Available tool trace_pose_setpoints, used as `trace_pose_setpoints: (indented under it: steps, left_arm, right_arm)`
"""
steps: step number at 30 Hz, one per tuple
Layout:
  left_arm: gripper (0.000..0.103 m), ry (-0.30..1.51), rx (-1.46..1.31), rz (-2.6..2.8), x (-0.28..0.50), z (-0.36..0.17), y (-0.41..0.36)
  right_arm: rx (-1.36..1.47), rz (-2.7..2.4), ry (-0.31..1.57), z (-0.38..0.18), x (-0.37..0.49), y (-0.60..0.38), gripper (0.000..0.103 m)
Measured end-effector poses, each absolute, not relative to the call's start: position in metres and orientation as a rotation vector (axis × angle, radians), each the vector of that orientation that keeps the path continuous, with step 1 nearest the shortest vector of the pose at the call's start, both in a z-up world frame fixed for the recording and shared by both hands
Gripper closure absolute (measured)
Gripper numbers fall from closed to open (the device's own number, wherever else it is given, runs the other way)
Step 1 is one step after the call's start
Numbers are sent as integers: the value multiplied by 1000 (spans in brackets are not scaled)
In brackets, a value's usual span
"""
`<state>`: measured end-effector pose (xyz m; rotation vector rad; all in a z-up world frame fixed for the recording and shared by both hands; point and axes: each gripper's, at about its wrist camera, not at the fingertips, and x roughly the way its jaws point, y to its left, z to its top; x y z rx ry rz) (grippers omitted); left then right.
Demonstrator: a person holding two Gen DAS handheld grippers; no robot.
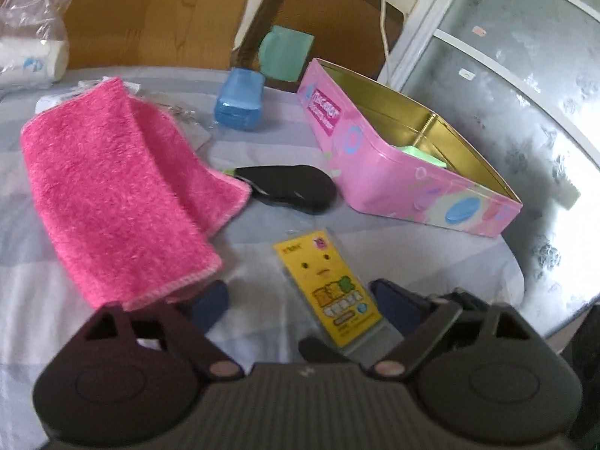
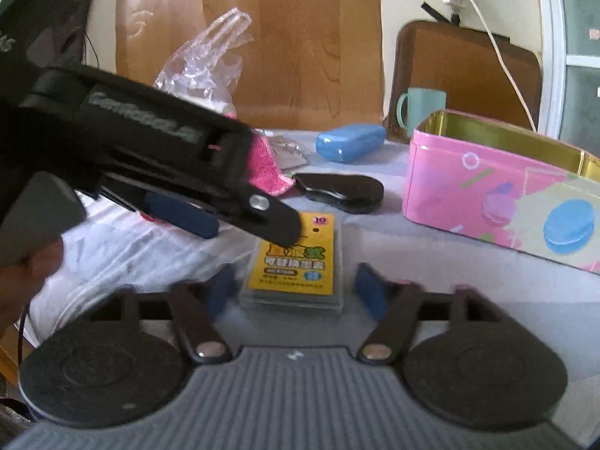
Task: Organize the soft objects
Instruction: 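Lower the yellow package into the pink tin and open the right gripper, then grasp the black oval case with the right gripper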
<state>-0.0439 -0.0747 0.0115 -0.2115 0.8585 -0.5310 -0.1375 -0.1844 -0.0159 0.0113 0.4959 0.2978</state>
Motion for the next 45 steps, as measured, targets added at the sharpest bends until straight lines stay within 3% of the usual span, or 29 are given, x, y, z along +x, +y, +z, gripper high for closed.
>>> trace_pose_setpoints:
  steps: [1, 3, 5, 16, 28, 36, 41, 45]
  left_arm:
    - [13, 862, -203, -534, -44, 11, -79]
    - [38, 852, -176, -525, -49, 9, -88]
    - [49, 855, -178, -561, -48, 10, -94]
    - [49, 685, -157, -671, -26, 79, -138]
    - [43, 702, -86, -667, 42, 64, -227]
    - [41, 631, -168, -654, 16, 71, -164]
    - [41, 574, -196, -540, -9, 66, -92]
    - [43, 653, -253, -441, -12, 39, -45]
  right_arm:
    - [29, 295, 498, -15, -137, -185, 43]
    - [63, 302, 491, -15, -135, -188, 43]
    - [74, 278, 470, -12, -137, -190, 43]
    - [93, 85, 197, 34, -114, -242, 43]
    - [168, -45, 289, 18, -53, -288, 42]
    - [204, 31, 188, 17, -106, -256, 43]
    - [136, 174, 303, 9, -101, -210, 55]
    - [26, 191, 414, 6, -74, -180, 55]
